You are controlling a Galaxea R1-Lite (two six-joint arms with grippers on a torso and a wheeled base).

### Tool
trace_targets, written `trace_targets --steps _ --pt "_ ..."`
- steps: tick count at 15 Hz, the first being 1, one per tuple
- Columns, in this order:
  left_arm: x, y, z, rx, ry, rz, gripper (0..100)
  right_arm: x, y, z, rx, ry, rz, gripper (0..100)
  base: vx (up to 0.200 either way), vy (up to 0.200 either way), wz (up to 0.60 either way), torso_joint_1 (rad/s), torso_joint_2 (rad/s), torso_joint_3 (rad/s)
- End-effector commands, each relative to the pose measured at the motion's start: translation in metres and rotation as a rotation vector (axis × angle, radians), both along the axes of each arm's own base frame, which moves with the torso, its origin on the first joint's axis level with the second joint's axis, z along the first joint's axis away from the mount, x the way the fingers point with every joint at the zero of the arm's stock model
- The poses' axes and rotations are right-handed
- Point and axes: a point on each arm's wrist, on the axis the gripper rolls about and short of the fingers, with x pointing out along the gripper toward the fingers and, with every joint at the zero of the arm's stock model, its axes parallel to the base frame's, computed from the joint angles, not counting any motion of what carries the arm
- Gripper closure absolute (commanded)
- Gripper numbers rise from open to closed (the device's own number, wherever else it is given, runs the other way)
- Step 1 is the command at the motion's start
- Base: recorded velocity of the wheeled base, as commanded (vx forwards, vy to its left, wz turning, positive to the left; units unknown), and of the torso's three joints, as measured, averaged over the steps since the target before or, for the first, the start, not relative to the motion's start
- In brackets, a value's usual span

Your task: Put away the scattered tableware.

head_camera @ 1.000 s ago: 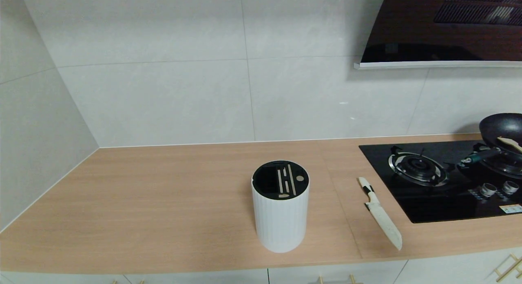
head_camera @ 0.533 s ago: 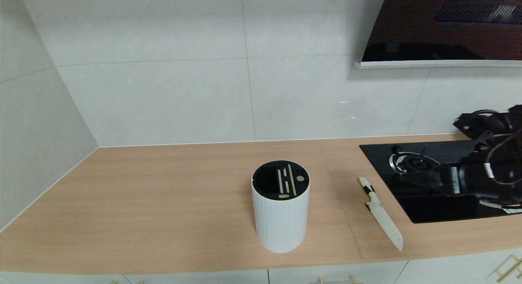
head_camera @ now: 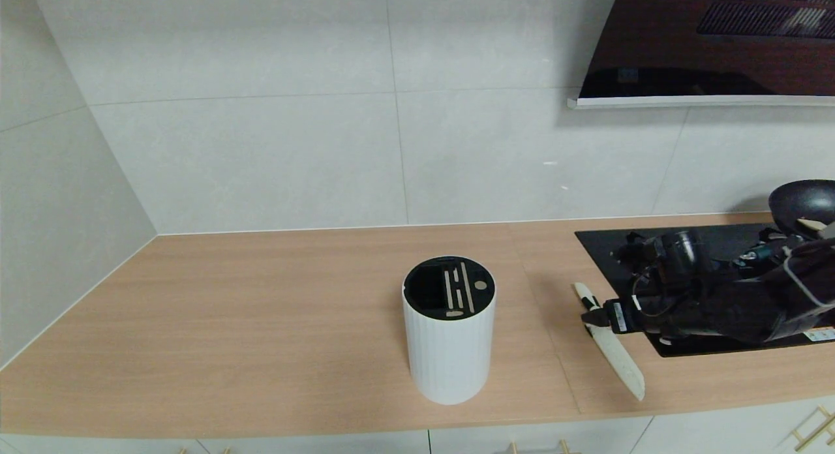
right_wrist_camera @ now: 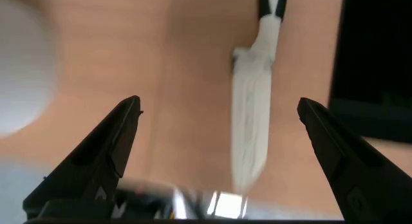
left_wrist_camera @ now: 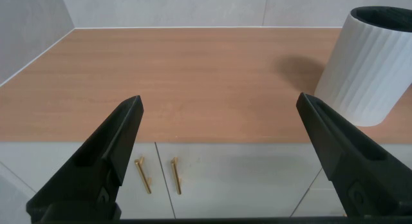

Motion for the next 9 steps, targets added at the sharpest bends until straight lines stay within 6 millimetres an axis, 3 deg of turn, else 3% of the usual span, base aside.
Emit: trace_targets --steps 1,6,9 --pt "0.0 0.0 0.0 0.0 0.0 0.0 0 0.012 0.002 -0.059 -0.034 0.086 -0.004 0 0.0 0.0 0.0 0.0 0.0 0.0" --pt "0.0 0.0 0.0 0.0 0.0 0.0 0 0.026 -0.002 -0.079 -0.031 0.018 -0.014 0 0.0 0.0 0.0 0.0 0.0 0.0" --pt "0.0 0.0 0.0 0.0 0.0 0.0 0 0.03 -0.005 -0.08 -0.028 -0.01 -0.024 0 0.0 0.0 0.0 0.0 0.0 0.0"
